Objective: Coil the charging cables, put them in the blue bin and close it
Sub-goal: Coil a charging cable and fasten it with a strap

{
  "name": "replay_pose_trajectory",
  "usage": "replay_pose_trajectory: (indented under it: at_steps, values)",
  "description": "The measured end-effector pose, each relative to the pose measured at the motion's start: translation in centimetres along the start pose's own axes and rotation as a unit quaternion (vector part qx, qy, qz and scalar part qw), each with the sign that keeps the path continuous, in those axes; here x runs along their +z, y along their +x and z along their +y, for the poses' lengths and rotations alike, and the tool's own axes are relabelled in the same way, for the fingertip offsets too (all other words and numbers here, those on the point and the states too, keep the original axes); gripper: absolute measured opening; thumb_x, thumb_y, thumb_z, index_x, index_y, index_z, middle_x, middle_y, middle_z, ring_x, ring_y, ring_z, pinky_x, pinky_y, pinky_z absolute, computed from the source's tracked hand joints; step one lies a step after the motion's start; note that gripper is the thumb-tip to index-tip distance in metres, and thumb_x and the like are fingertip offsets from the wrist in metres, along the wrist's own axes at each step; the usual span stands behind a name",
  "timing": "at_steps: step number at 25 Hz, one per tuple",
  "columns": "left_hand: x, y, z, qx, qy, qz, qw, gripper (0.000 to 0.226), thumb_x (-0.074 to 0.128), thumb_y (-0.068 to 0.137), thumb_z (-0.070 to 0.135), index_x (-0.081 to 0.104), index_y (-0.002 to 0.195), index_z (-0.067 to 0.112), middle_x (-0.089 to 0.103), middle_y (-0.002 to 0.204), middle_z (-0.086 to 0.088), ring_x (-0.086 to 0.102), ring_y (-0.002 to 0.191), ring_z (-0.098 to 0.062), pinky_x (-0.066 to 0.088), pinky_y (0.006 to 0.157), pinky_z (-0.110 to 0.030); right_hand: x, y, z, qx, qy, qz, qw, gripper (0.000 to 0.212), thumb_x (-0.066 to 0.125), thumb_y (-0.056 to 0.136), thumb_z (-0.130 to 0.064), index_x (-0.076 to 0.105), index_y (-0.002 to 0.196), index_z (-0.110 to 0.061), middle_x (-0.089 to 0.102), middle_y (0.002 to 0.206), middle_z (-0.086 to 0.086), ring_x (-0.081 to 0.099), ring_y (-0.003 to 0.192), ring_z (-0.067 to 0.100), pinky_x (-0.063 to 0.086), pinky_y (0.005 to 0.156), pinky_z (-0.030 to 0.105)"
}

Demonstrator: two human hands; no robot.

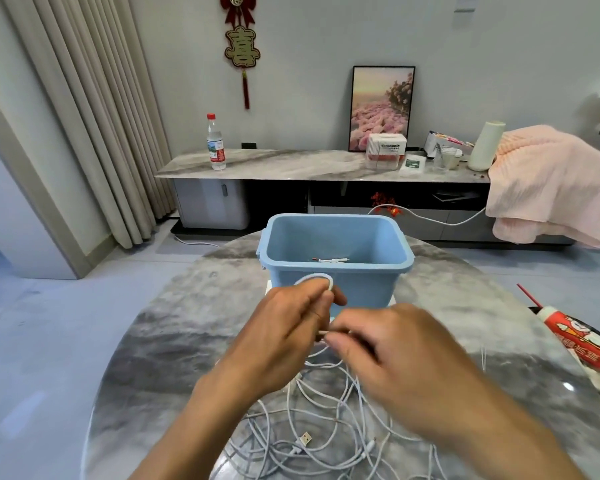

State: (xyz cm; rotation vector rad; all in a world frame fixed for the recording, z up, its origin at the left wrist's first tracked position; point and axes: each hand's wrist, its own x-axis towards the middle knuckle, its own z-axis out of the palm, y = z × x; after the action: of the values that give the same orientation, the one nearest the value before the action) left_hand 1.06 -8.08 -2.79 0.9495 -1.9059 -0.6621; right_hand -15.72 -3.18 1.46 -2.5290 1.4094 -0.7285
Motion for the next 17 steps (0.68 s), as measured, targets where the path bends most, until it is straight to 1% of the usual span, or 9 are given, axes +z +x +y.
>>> replay_pose_trajectory:
  at_steps: [3, 5, 7, 9, 11, 13, 14, 15, 17]
  values:
    - [0.4, -0.1, 1.2, -0.027, -0.112, -0.083, 0.99, 0.029, 0.043, 0.1, 0.027, 0.066, 0.085, 0.017, 0.042, 0.064, -0.014, 0.038, 0.06, -0.028, 0.033, 0.055, -0.04, -2.6, 0.0, 3.5, -0.037, 0.008, 0.1, 0.994, 0.028, 0.057, 0.086, -0.054, 0.069, 0.079, -0.03, 0.059, 0.06, -0.015, 0.045, 0.054, 0.004, 0.043, 0.052, 0.032]
    - [0.5, 0.0, 1.7, -0.076, -0.151, -0.138, 0.976, 0.032, 0.044, 0.096, 0.027, 0.068, 0.084, 0.009, 0.039, 0.061, -0.009, 0.035, 0.06, -0.023, 0.028, 0.057, -0.036, -3.0, 0.0, 4.9, -0.078, -0.017, 0.107, 0.991, 0.027, 0.062, 0.086, -0.052, 0.071, 0.077, -0.029, 0.061, 0.063, -0.016, 0.05, 0.058, 0.003, 0.047, 0.053, 0.036]
    - [0.3, 0.1, 1.9, -0.13, -0.228, -0.185, 0.947, 0.032, 0.045, 0.094, 0.023, 0.069, 0.084, 0.003, 0.041, 0.057, -0.002, 0.037, 0.057, -0.017, 0.031, 0.059, -0.03, -2.9, 0.2, 5.5, -0.122, -0.008, 0.131, 0.984, 0.023, 0.069, 0.085, -0.047, 0.073, 0.076, -0.026, 0.062, 0.065, -0.014, 0.055, 0.06, 0.009, 0.047, 0.054, 0.034]
    - [0.3, 0.0, 2.6, -0.156, -0.373, -0.222, 0.887, 0.03, 0.043, 0.093, 0.017, 0.067, 0.085, 0.001, 0.039, 0.055, -0.002, 0.038, 0.052, -0.012, 0.037, 0.068, -0.028, -2.4, 0.5, 5.8, -0.121, 0.107, 0.169, 0.972, 0.019, 0.075, 0.081, -0.041, 0.075, 0.074, -0.024, 0.065, 0.065, -0.012, 0.056, 0.058, 0.011, 0.045, 0.055, 0.027]
    - [0.4, -0.2, 3.3, -0.137, -0.547, -0.226, 0.794, 0.024, 0.043, 0.095, 0.013, 0.063, 0.086, 0.002, 0.038, 0.057, 0.002, 0.034, 0.049, -0.009, 0.044, 0.08, -0.034, -1.1, 0.8, 5.7, -0.059, 0.284, 0.199, 0.936, 0.021, 0.073, 0.081, -0.045, 0.076, 0.077, -0.024, 0.063, 0.061, -0.006, 0.053, 0.053, 0.012, 0.041, 0.051, 0.027]
    - [0.3, -0.5, 3.3, -0.091, -0.676, -0.17, 0.712, 0.018, 0.045, 0.096, 0.01, 0.06, 0.093, 0.002, 0.044, 0.064, 0.001, 0.034, 0.054, -0.011, 0.047, 0.094, -0.039, 1.3, 0.8, 5.2, 0.03, 0.364, 0.21, 0.907, 0.028, 0.065, 0.087, -0.05, 0.075, 0.083, -0.024, 0.05, 0.054, 0.004, 0.041, 0.049, 0.015, 0.032, 0.048, 0.033]
    - [0.1, -0.4, 3.2, -0.081, -0.711, -0.115, 0.689, 0.017, 0.045, 0.096, 0.009, 0.061, 0.096, 0.001, 0.047, 0.069, 0.0, 0.039, 0.057, -0.012, 0.046, 0.101, -0.04, 2.6, 0.7, 4.7, 0.06, 0.363, 0.193, 0.91, 0.027, 0.06, 0.091, -0.048, 0.073, 0.085, -0.024, 0.044, 0.052, 0.004, 0.037, 0.048, 0.013, 0.029, 0.048, 0.032]
    - [-0.1, -0.1, 3.0, -0.085, -0.72, -0.04, 0.688, 0.019, 0.046, 0.096, 0.009, 0.063, 0.097, 0.001, 0.051, 0.072, -0.002, 0.046, 0.06, -0.011, 0.045, 0.106, -0.041, 3.9, 0.6, 4.1, 0.076, 0.349, 0.163, 0.92, 0.026, 0.056, 0.094, -0.044, 0.07, 0.087, -0.023, 0.042, 0.051, 0.0, 0.037, 0.049, 0.009, 0.027, 0.048, 0.03]
    - [-0.7, 0.5, 2.3, -0.119, -0.671, 0.131, 0.72, 0.025, 0.046, 0.092, 0.01, 0.069, 0.095, 0.003, 0.058, 0.075, -0.003, 0.058, 0.064, -0.012, 0.046, 0.106, -0.041, 5.4, 0.1, 2.8, 0.094, 0.31, 0.09, 0.942, 0.021, 0.051, 0.098, -0.037, 0.066, 0.091, -0.023, 0.046, 0.054, -0.01, 0.039, 0.052, 0.003, 0.03, 0.051, 0.027]
